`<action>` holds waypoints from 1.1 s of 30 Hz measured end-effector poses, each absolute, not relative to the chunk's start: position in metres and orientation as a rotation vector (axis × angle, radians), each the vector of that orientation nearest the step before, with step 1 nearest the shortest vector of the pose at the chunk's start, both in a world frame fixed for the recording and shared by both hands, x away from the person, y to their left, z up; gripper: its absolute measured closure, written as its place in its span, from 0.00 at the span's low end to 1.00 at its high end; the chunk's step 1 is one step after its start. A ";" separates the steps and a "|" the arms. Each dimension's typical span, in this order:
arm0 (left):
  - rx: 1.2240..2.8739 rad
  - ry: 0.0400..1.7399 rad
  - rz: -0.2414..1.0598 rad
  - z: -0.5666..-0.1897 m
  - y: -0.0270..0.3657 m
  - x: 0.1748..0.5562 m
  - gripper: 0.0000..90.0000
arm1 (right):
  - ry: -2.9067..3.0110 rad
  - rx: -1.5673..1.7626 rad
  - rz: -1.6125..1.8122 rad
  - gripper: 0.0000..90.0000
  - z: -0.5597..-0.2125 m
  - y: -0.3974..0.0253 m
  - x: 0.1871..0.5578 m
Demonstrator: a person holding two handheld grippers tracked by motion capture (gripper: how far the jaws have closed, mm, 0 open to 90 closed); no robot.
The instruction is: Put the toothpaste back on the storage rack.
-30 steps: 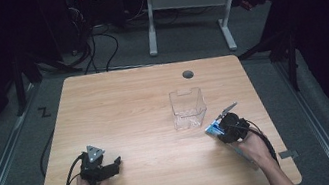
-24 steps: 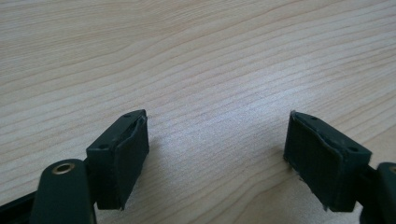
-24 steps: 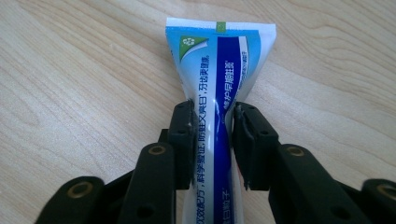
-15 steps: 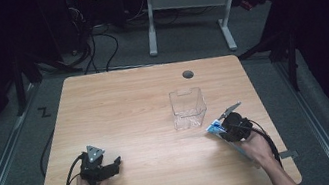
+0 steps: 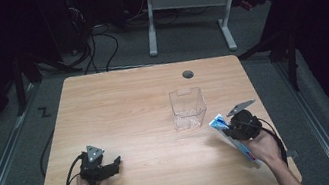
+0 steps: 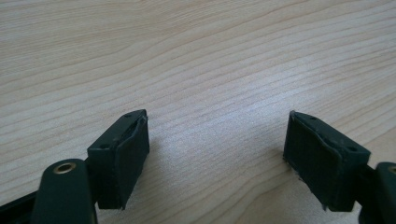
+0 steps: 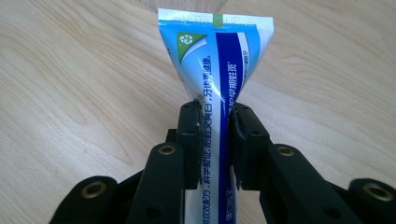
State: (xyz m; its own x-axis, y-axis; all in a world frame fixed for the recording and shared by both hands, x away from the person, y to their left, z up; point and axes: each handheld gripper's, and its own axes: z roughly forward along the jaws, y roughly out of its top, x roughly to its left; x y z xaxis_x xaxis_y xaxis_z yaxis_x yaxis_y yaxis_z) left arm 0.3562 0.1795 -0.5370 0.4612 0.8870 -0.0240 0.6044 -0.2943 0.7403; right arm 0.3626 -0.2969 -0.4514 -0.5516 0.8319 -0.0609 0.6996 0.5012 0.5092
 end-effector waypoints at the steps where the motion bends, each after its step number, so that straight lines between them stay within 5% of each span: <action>1: 2.015 1.239 0.519 -0.537 0.179 0.356 0.25 | 2.443 1.282 0.646 0.84 -0.449 -0.297 0.362; 33: 2.019 1.239 0.522 -0.537 0.179 0.356 0.25 | 2.249 1.170 1.025 0.86 -0.404 -0.311 0.346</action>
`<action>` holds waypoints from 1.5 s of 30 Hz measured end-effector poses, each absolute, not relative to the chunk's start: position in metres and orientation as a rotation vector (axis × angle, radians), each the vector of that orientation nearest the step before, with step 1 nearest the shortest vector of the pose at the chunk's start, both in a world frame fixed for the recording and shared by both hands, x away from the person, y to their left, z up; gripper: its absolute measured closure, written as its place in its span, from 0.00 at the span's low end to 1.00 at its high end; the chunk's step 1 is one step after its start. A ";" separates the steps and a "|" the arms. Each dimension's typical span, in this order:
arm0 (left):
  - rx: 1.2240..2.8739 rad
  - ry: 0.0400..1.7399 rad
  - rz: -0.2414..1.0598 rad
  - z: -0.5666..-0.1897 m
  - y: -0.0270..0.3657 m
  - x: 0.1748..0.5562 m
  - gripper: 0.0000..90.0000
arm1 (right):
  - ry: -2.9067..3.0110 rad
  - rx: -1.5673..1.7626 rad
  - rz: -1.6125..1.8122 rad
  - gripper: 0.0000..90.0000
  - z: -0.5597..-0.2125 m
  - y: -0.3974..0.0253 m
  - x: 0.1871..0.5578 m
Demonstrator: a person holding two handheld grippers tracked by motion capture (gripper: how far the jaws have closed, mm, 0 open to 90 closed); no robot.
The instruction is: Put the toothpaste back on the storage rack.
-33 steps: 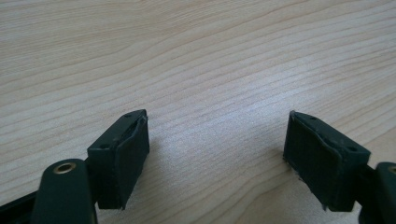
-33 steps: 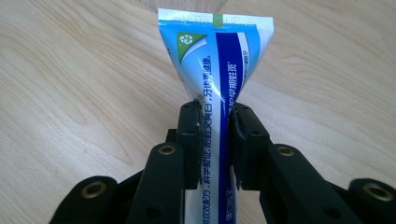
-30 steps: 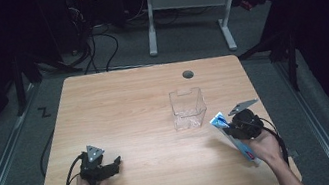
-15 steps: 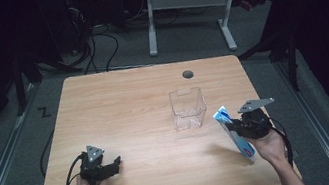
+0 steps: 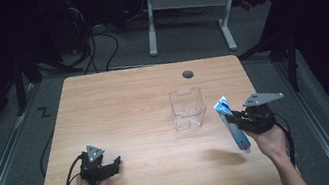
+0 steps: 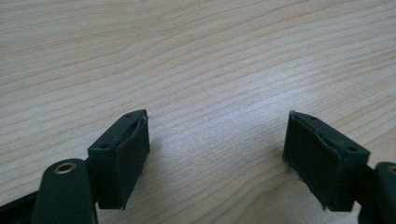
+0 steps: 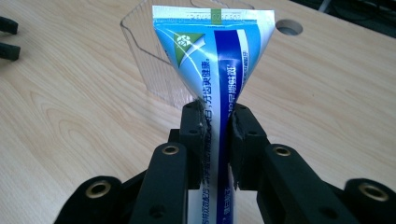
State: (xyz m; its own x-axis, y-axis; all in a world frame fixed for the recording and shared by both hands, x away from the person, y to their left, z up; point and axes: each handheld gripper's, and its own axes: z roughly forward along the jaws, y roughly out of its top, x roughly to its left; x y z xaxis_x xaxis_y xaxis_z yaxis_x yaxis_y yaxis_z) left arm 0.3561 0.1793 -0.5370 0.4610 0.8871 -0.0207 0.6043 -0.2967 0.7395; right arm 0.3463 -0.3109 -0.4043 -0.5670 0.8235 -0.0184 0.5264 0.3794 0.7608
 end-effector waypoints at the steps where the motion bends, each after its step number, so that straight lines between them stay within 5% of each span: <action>1: 2.018 1.239 0.522 -0.537 0.179 0.356 0.25 | 2.252 1.168 1.034 0.86 -0.404 -0.310 0.348; 45: 2.019 1.239 0.524 -0.537 0.179 0.356 0.25 | 2.210 1.007 1.297 0.90 -0.347 -0.282 0.374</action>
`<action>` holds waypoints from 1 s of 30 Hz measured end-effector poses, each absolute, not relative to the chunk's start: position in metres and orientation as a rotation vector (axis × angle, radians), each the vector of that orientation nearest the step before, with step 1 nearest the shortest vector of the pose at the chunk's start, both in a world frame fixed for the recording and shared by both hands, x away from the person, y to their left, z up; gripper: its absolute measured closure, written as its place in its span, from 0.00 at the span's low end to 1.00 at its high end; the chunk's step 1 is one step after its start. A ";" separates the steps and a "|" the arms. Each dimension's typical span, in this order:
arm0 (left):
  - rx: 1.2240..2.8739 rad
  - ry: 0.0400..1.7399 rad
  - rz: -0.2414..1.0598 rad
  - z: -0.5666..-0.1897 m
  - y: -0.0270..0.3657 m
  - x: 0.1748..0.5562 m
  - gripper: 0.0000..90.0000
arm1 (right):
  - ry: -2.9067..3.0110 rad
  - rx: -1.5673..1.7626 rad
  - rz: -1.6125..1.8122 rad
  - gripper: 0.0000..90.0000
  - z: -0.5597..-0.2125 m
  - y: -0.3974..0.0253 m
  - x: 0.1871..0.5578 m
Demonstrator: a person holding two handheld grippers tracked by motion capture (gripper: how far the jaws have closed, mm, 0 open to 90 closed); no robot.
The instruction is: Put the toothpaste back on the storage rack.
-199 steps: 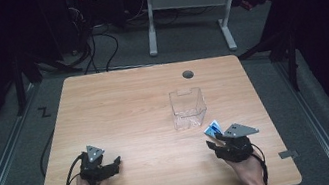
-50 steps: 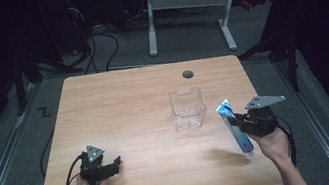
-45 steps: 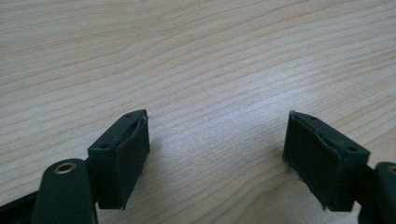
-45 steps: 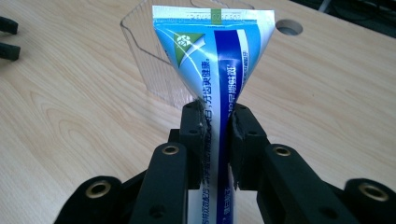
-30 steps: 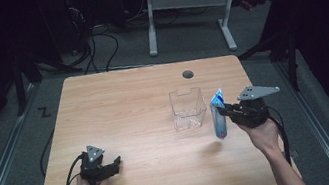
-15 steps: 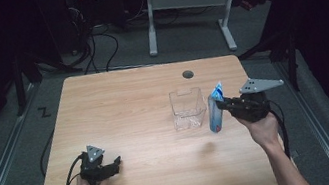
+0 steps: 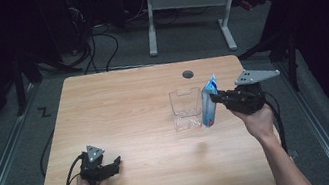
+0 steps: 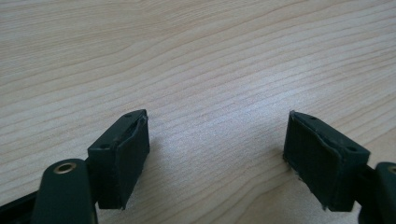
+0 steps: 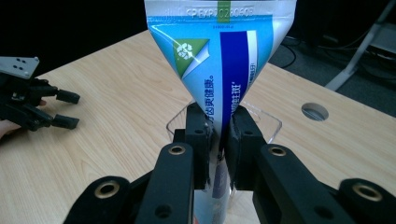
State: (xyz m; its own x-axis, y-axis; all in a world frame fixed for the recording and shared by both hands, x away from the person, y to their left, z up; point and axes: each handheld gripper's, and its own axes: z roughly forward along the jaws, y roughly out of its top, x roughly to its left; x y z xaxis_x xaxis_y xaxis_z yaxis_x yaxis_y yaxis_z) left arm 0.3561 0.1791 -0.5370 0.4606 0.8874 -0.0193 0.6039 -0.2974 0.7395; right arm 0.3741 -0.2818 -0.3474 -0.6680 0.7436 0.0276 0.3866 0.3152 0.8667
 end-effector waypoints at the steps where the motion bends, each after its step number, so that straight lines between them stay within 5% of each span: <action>1: 2.019 1.239 0.524 -0.537 0.179 0.356 0.25 | 2.210 1.004 1.304 0.90 -0.346 -0.281 0.375; 30: 2.019 1.238 0.523 -0.537 0.179 0.356 0.25 | 2.155 1.013 1.327 0.90 -0.327 -0.262 0.404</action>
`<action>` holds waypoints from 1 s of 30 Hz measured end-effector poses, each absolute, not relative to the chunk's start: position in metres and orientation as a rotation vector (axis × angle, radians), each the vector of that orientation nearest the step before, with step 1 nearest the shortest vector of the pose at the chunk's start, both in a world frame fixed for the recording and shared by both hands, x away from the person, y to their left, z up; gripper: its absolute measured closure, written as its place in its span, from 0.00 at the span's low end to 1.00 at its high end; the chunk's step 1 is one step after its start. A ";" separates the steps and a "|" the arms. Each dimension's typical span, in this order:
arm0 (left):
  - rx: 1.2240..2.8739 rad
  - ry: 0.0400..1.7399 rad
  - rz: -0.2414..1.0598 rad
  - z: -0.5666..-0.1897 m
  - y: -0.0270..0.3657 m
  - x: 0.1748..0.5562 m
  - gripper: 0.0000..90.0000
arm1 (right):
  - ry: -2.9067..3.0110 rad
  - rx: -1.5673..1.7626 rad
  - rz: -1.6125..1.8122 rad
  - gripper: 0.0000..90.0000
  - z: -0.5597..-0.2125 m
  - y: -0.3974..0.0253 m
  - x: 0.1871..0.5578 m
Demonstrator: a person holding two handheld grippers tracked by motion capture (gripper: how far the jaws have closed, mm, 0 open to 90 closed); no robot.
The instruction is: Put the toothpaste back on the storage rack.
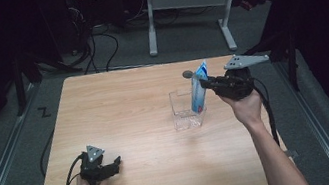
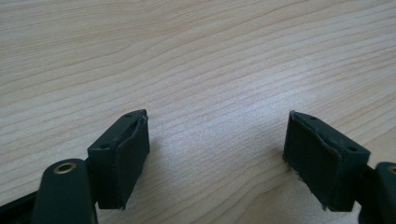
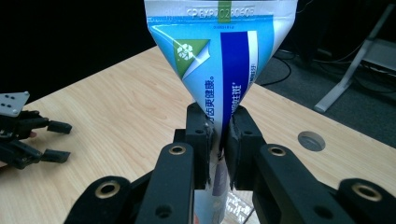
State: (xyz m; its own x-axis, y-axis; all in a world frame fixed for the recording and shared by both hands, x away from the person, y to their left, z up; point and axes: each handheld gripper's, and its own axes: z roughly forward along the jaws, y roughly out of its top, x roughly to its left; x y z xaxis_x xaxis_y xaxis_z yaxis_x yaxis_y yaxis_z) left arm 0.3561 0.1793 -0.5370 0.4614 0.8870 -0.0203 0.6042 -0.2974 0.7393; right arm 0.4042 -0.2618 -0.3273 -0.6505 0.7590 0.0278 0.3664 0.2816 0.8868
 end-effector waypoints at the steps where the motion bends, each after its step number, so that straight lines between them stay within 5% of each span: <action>1: 2.019 1.238 0.523 -0.537 0.179 0.356 0.25 | 2.151 1.013 1.327 0.90 -0.327 -0.261 0.406; 30: 2.016 1.239 0.520 -0.537 0.179 0.356 0.25 | 2.219 1.061 1.096 0.89 -0.369 -0.229 0.440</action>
State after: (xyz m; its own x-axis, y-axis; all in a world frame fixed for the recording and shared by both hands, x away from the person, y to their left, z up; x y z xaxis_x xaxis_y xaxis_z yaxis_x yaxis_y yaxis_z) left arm 0.3561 0.1795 -0.5370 0.4610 0.8871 -0.0235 0.6044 -0.2945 0.7403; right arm 0.4398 -0.2287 -0.3686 -0.6057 0.7939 -0.0530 0.4405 0.3900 0.8086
